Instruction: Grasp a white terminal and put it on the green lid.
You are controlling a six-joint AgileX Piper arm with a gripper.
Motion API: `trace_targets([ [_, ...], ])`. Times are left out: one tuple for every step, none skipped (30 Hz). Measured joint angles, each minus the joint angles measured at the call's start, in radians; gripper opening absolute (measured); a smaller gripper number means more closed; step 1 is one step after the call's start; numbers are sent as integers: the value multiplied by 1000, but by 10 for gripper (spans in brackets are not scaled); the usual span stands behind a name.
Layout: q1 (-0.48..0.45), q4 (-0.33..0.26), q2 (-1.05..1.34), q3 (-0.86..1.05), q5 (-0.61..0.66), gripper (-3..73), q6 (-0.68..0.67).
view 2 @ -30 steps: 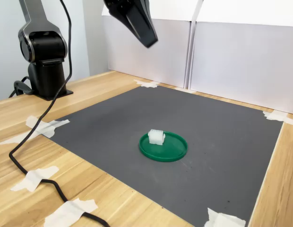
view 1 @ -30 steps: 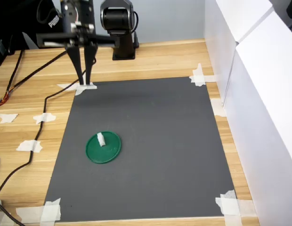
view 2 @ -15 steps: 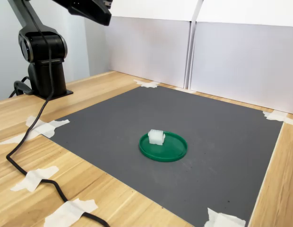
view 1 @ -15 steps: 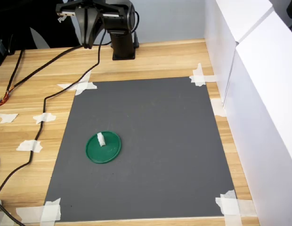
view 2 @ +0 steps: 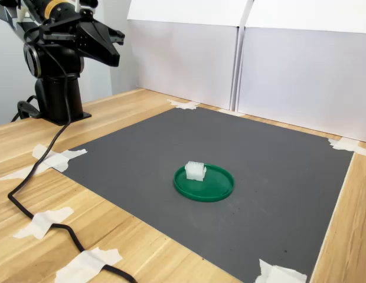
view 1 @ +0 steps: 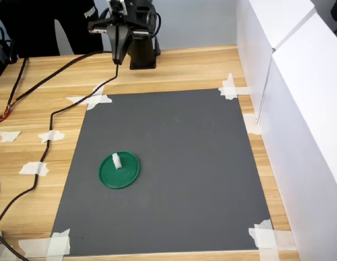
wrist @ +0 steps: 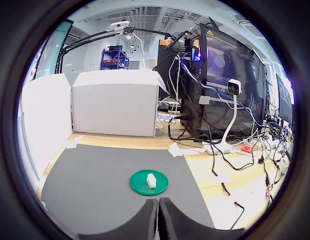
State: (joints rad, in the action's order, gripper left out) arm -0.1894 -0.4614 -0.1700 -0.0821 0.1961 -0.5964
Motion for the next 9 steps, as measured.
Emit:
trace_targets([
  [0,0,19,7,4,-16,-1],
  [0,-1,31,11,4,-16,-1],
  [0,-1,46,11,3,-16,-1],
  [0,-2,58,11,3,-16,-1],
  [0,-2,69,11,3,-16,-1],
  [0,-2,76,11,3,-16,-1],
  [0,-2,83,11,3,-16,0],
  [0,-2,90,12,3,-16,4],
  [3,-2,92,13,3,-16,6],
])
